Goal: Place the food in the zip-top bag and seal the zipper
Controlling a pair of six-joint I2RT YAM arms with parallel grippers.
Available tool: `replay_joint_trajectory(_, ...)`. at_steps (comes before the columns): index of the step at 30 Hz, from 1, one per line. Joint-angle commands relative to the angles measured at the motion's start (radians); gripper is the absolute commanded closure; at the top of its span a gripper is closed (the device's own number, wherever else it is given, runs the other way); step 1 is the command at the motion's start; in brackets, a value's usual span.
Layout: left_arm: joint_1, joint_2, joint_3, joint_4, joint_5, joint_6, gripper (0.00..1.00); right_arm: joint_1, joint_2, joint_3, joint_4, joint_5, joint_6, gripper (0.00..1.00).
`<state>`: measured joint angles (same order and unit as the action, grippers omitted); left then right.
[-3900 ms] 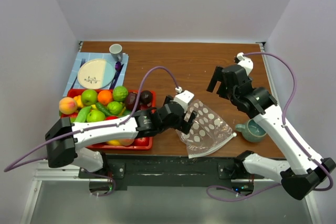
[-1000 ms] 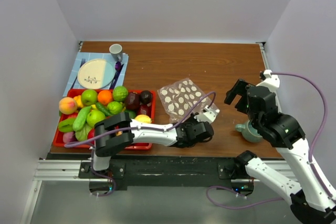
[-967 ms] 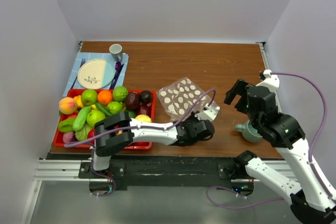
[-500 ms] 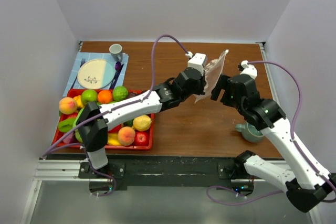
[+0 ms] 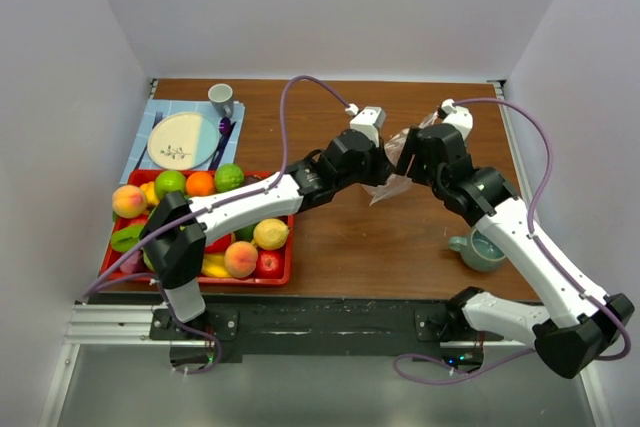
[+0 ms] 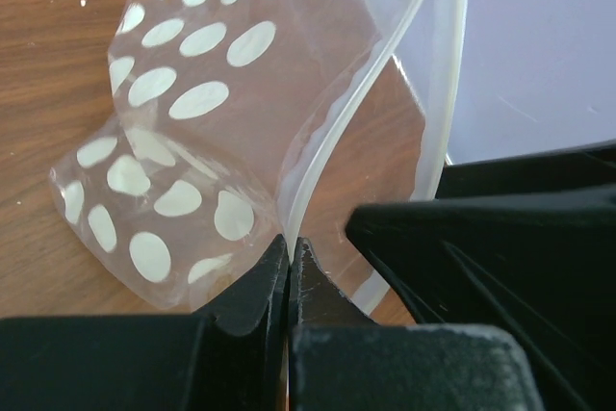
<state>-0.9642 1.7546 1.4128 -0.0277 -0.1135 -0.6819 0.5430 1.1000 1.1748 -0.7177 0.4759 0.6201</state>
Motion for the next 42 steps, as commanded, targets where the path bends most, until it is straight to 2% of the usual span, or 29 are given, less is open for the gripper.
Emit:
replay_joint_trajectory(1, 0.010, -0.083, 0.003, 0.055, -0.001, -0.027, 1.00, -0.006, 0.011, 0.023, -0.005, 0.099, 0.001, 0.39)
replay_joint_trajectory(6, 0.019, -0.090, 0.009, 0.055, 0.001, -0.053, 1.00, -0.034, 0.011, 0.042, -0.011, 0.092, -0.036, 0.53)
replay_joint_trajectory(7, 0.021, -0.090, 0.012, 0.054, -0.003, -0.057, 1.00, -0.037, 0.020, 0.054, -0.023, 0.090, -0.045, 0.66)
replay_joint_trajectory(9, 0.025, -0.090, 0.015, 0.052, -0.009, -0.070, 1.00, -0.064, 0.050, 0.092, -0.051, 0.102, -0.063, 0.80)
replay_joint_trajectory(10, 0.027, -0.092, 0.017, 0.048, -0.024, -0.074, 1.00, -0.080, 0.057, 0.107, -0.058, 0.107, -0.080, 0.91)
replay_joint_trajectory(12, 0.033, -0.093, 0.014, 0.043, -0.043, -0.077, 1.00, -0.148, 0.073, 0.170, -0.072, 0.057, -0.108, 1.00)
replay_joint_trajectory(17, 0.050, -0.080, -0.049, 0.057, -0.055, -0.110, 1.00, -0.117, 0.201, 0.452, -0.199, 0.111, -0.175, 1.00)
replay_joint_trajectory(20, 0.051, -0.067, -0.103, 0.083, -0.043, -0.125, 1.00, -0.026, 0.300, 0.508, -0.246, 0.145, -0.187, 1.00)
replay_joint_trajectory(24, 0.058, -0.057, -0.175, 0.120, -0.046, -0.140, 1.00, 0.044, 0.379, 0.422, -0.188, 0.130, -0.183, 1.00)
replay_joint_trajectory(30, 0.061, -0.033, -0.258, 0.132, -0.075, -0.139, 1.00, 0.048, 0.425, 0.235, -0.027, 0.061, -0.155, 1.00)
replay_joint_trajectory(31, 0.061, -0.035, -0.279, 0.130, -0.096, -0.137, 0.98, 0.049, 0.425, 0.224, -0.016, 0.056, -0.151, 1.00)
replay_joint_trajectory(32, 0.061, -0.043, -0.288, 0.127, -0.109, -0.136, 0.89, 0.048, 0.425, 0.204, -0.002, 0.046, -0.151, 1.00)
replay_joint_trajectory(34, 0.062, -0.053, -0.311, 0.124, -0.127, -0.127, 0.80, 0.048, 0.423, 0.192, 0.024, 0.017, -0.145, 1.00)
replay_joint_trajectory(35, 0.062, -0.069, -0.317, 0.117, -0.132, -0.116, 0.66, 0.048, 0.422, 0.181, 0.030, 0.006, -0.142, 1.00)
replay_joint_trajectory(37, 0.062, -0.092, -0.334, 0.112, -0.141, -0.105, 0.53, 0.048, 0.414, 0.164, 0.064, -0.023, -0.132, 1.00)
replay_joint_trajectory(38, 0.062, -0.122, -0.342, 0.112, -0.144, -0.091, 0.43, 0.049, 0.408, 0.151, 0.072, -0.028, -0.129, 1.00)
replay_joint_trajectory(42, 0.062, -0.217, -0.374, 0.055, -0.175, -0.070, 0.36, 0.048, 0.388, 0.131, 0.106, -0.057, -0.114, 1.00)
